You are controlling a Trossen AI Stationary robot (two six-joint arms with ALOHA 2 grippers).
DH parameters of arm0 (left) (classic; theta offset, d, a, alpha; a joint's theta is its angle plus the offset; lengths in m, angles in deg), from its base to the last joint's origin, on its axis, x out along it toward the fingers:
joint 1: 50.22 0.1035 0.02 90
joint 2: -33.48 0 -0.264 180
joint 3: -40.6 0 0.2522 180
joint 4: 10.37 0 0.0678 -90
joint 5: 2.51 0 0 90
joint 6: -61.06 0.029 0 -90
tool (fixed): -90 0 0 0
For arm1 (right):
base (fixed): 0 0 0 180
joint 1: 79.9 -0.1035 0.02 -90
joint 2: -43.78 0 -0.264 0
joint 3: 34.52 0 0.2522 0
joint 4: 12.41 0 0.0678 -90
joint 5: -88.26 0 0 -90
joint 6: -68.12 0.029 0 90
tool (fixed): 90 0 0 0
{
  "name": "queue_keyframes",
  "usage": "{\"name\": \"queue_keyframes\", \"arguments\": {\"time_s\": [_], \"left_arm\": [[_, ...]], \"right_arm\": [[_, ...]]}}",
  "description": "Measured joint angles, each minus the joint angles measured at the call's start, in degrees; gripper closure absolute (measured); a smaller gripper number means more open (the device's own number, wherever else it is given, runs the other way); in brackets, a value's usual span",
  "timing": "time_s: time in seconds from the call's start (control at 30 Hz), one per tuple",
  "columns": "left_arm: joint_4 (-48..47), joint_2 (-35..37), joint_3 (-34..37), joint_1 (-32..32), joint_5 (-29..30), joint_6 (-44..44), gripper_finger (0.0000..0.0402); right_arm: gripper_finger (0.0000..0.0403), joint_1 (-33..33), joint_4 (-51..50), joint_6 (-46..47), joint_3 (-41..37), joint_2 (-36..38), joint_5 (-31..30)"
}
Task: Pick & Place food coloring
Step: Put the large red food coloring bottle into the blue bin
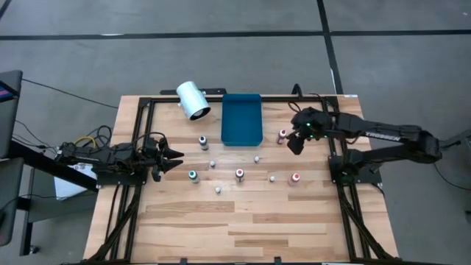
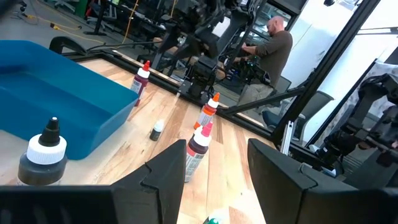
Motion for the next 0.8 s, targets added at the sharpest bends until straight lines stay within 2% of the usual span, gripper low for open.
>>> {"name": "queue_keyframes", "arguments": {"time_s": [0.17,0.47,0.8], "left_arm": [[0.00,-0.01,0.00,0.00,-0.02,0.00,0.0239],[0.00,0.00,0.00,0.00,-0.02,0.00,0.0239],[0.00,-0.01,0.00,0.00,-0.04,0.00,0.0239]], "right_arm": [[0.0133,1.92,0.11,-1.97,0.00,-5.36,-0.62],[0.0131,5.79,3.21,-5.22,0.00,-12.50,-0.59],[0.0131,6.63,8.05,-7.91,0.00,-15.38,-0.12]]}}
